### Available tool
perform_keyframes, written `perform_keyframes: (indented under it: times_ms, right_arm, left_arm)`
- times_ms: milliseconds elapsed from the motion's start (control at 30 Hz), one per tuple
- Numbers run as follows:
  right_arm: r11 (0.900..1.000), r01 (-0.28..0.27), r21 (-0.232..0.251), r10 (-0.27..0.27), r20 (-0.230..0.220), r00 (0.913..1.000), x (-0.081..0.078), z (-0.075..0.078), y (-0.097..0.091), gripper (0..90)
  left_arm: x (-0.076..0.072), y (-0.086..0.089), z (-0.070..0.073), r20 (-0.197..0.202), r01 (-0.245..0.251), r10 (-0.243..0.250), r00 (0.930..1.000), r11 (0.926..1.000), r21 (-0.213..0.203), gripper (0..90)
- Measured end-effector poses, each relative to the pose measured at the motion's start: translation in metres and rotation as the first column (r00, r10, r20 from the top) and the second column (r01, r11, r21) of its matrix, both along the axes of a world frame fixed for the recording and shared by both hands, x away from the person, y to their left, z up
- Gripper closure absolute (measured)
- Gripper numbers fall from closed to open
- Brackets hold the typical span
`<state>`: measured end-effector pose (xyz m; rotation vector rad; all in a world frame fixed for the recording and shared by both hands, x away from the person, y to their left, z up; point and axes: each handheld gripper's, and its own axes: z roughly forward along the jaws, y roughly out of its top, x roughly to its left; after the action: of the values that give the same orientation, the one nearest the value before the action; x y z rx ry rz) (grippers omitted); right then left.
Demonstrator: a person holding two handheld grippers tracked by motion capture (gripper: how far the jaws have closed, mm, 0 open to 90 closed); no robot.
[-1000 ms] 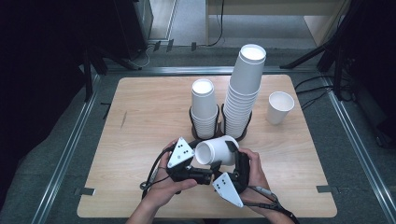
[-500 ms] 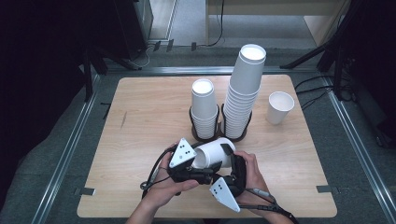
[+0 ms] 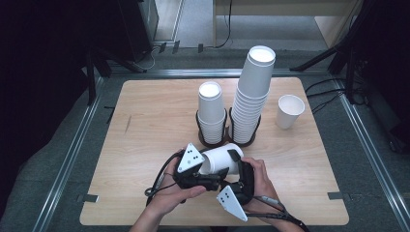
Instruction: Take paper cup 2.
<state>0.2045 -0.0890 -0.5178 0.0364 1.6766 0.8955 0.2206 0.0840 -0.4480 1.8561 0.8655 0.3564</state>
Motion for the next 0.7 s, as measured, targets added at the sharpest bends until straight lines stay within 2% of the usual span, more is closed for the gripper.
perform_keyframes:
  times_ms: [67, 200, 333, 600, 700]
  right_arm:
    - [1.0, -0.001, -0.009, 0.001, 0.01, 1.0, -0.0002, -0.0004, 0.0008, 14.4]
    - [1.0, 0.003, -0.002, -0.003, -0.003, 1.0, -0.0004, -0.0019, 0.0013, 14.4]
    - [1.0, 0.006, -0.001, -0.006, -0.008, 1.0, 0.0005, -0.0028, 0.0008, 14.4]
    - [0.9999, 0.008, -0.008, -0.008, -0.008, 0.9999, 0.0012, -0.0033, 0.0004, 14.4]
    - [1.0, 0.006, -0.007, -0.006, -0.007, 1.0, 0.0011, -0.0034, 0.0005, 14.2]
  left_arm:
    - [-0.0002, 0.0001, 0.0003, 0.001, -0.001, 0.001, 1.0, 1.0, 0.003, 15.4]
    - [0.0008, -0.0008, -0.0006, -0.017, 0.006, -0.006, 0.9998, 0.9999, 0.013, 15.9]
    - [0.0012, 0.0012, -0.0013, -0.013, 0.03, -0.03, 0.9995, 0.9995, 0.002, 18.8]
    - [0.002, 0.0018, -0.002, -0.027, 0.035, -0.035, 0.999, 0.9994, -0.005, 19.3]
    - [0.0011, 0.0022, -0.002, -0.015, 0.039, -0.039, 0.9991, 0.9993, -0.002, 19.6]
